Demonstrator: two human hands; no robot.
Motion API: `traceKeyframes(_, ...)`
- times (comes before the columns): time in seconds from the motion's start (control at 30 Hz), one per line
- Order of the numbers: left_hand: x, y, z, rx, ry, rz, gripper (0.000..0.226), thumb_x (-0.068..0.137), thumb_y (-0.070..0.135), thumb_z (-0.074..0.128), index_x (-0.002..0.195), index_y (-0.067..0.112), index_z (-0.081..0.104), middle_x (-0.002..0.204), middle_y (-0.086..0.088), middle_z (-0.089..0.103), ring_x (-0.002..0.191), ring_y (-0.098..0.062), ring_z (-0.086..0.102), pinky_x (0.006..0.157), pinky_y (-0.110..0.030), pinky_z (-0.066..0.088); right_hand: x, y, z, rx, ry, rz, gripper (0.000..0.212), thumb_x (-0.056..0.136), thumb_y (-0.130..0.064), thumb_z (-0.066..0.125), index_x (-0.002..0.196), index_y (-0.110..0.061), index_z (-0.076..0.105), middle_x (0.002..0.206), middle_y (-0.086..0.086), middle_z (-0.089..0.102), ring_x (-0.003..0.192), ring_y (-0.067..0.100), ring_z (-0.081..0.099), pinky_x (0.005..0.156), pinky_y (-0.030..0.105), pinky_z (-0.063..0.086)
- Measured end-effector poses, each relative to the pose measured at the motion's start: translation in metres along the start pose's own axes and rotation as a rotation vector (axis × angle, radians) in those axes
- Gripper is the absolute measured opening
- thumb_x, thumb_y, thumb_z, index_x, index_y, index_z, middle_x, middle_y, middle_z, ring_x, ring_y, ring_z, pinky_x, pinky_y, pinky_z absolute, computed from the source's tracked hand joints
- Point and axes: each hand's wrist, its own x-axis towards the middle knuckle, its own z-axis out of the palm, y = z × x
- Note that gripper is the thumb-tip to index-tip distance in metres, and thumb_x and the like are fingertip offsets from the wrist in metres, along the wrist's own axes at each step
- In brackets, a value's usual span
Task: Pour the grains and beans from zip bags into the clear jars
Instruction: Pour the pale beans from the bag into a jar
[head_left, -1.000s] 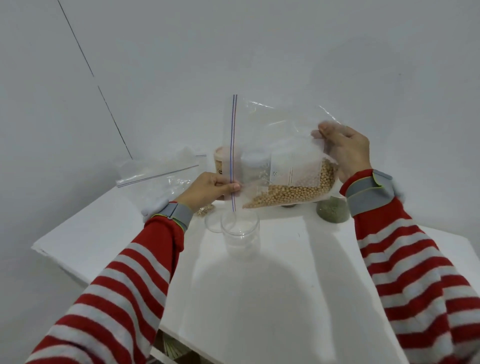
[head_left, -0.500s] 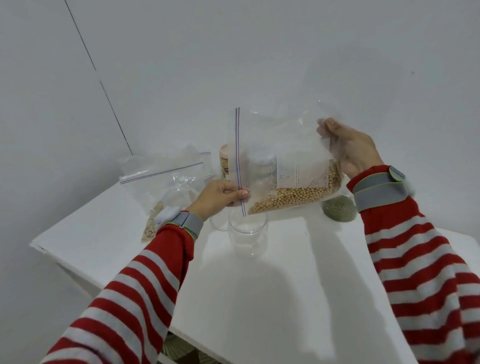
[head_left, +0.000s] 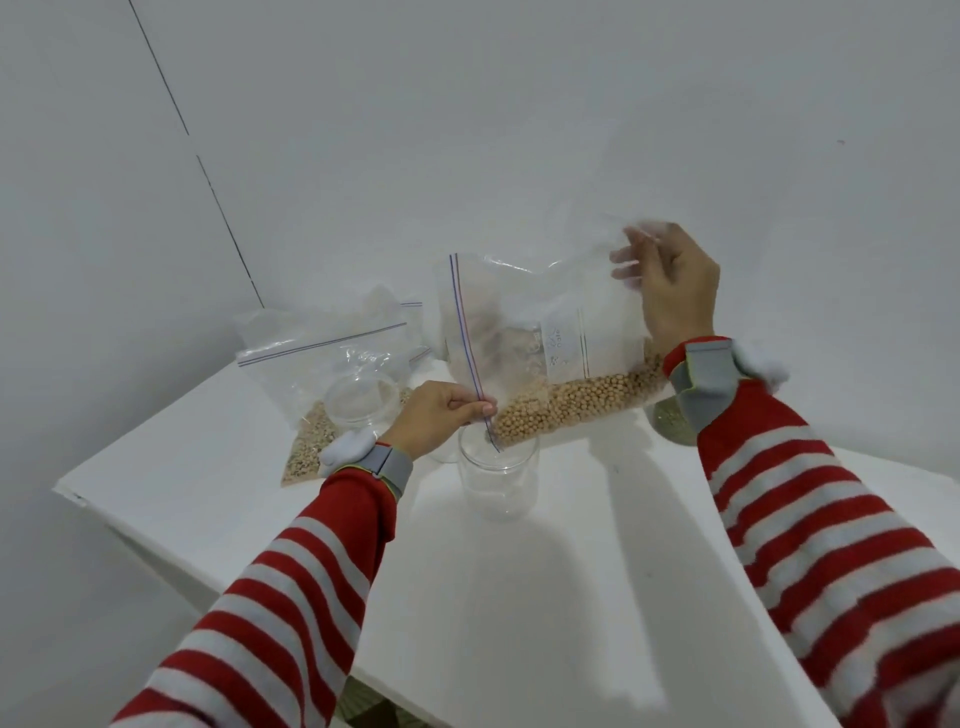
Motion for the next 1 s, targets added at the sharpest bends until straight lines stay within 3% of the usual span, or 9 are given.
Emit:
traceKeyframes(0.13, -0.001, -0.002, 0.002, 0.073, 0.014, 0.028, 0.019, 0.085, 0.012, 0.073, 0.103, 0.003, 0.075, 0.095, -0.007, 0.076, 0.082, 0.000, 0.070, 0.081, -0.010, 0.051, -0.008, 0.026, 0.002, -0.640, 0.222, -0.376, 0.015, 0.103, -0.034, 0.042, 0.106, -0.026, 0.054, 0.062, -0.004, 0.062, 0.051, 0.022, 0.057, 0.048, 0.026, 0.039)
traceKeyframes(0.23, 0.000, -0.004, 0.003, 0.074, 0.026, 0.024, 0.017, 0.086, 0.010, 0.071, 0.101, 0.003, 0.075, 0.095, -0.008, 0.075, 0.080, 0.000, 0.070, 0.081, -0.010, 0.051, -0.007, 0.029, -0.001, -0.758, 0.277, -0.482, 0.016, 0.105, -0.036, 0.034, 0.105, -0.026, 0.046, 0.052, -0.004, 0.034, 0.041, 0.019, 0.034, 0.049, 0.022, 0.024)
traceKeyframes(0.3, 0.001, -0.005, 0.003, 0.030, 0.043, 0.009, 0.015, 0.086, 0.009, 0.071, 0.100, 0.004, 0.074, 0.094, -0.010, 0.075, 0.081, -0.004, 0.072, 0.084, -0.015, 0.053, -0.002, 0.029, -0.002, -0.740, 0.211, -0.491, 0.018, 0.105, -0.039, 0.031, 0.108, -0.025, 0.042, 0.050, 0.001, 0.035, 0.043, 0.017, 0.031, 0.049, 0.024, 0.026)
traceKeyframes(0.4, 0.002, -0.005, 0.005, -0.012, 0.056, -0.016, 0.017, 0.087, 0.008, 0.070, 0.102, 0.002, 0.073, 0.095, -0.012, 0.075, 0.083, -0.008, 0.073, 0.086, -0.017, 0.054, 0.002, 0.021, 0.000, -0.619, 0.116, -0.412, 0.031, 0.103, -0.050, 0.026, 0.109, -0.024, 0.042, 0.052, 0.009, 0.046, 0.044, 0.022, 0.038, 0.049, 0.027, 0.030)
traceKeyframes(0.53, 0.002, -0.001, 0.005, -0.077, 0.057, -0.040, 0.020, 0.088, 0.006, 0.068, 0.106, -0.002, 0.070, 0.093, -0.013, 0.074, 0.081, -0.006, 0.072, 0.082, -0.015, 0.054, 0.010, 0.004, 0.006, -0.401, 0.113, -0.257, 0.040, 0.100, -0.045, 0.049, 0.102, -0.006, 0.058, 0.050, -0.007, 0.037, 0.043, 0.017, 0.037, 0.046, 0.026, 0.026)
traceKeyframes(0.7, 0.000, -0.002, 0.006, -0.124, 0.080, -0.059, 0.023, 0.089, 0.002, 0.066, 0.109, -0.008, 0.068, 0.089, -0.010, 0.072, 0.077, -0.004, 0.072, 0.078, -0.014, 0.054, 0.025, -0.014, 0.003, -0.279, -0.020, 0.250, 0.053, 0.087, -0.067, 0.054, 0.092, -0.015, 0.057, 0.078, -0.006, 0.051, 0.070, 0.011, 0.049, 0.068, 0.027, 0.041)
traceKeyframes(0.77, -0.001, -0.002, 0.005, -0.127, 0.085, -0.065, 0.023, 0.089, 0.000, 0.065, 0.109, -0.009, 0.067, 0.088, -0.007, 0.072, 0.075, -0.002, 0.071, 0.074, -0.012, 0.054, 0.027, -0.027, 0.000, -0.178, -0.090, 0.433, 0.062, 0.081, -0.078, 0.049, 0.084, -0.017, 0.060, 0.066, -0.004, 0.038, 0.058, 0.013, 0.038, 0.058, 0.029, 0.034)
traceKeyframes(0.8, -0.001, -0.002, 0.005, -0.126, 0.083, -0.066, 0.022, 0.089, -0.001, 0.065, 0.110, -0.009, 0.067, 0.088, -0.007, 0.071, 0.074, -0.001, 0.070, 0.072, -0.011, 0.053, 0.028, -0.031, -0.001, -0.114, -0.114, 0.518, 0.070, 0.080, -0.081, 0.044, 0.093, -0.017, 0.068, 0.061, -0.004, 0.034, 0.053, 0.012, 0.033, 0.054, 0.028, 0.030)
traceKeyframes(1.0, -0.003, -0.002, 0.006, -0.122, 0.071, -0.053, 0.020, 0.089, 0.000, 0.065, 0.107, -0.008, 0.068, 0.090, -0.012, 0.071, 0.073, -0.002, 0.071, 0.070, -0.010, 0.052, 0.030, -0.037, -0.008, 0.162, -0.112, 0.649, 0.036, 0.090, -0.044, 0.044, 0.094, -0.016, 0.067, 0.048, -0.010, 0.036, 0.043, 0.010, 0.028, 0.043, 0.020, 0.024)
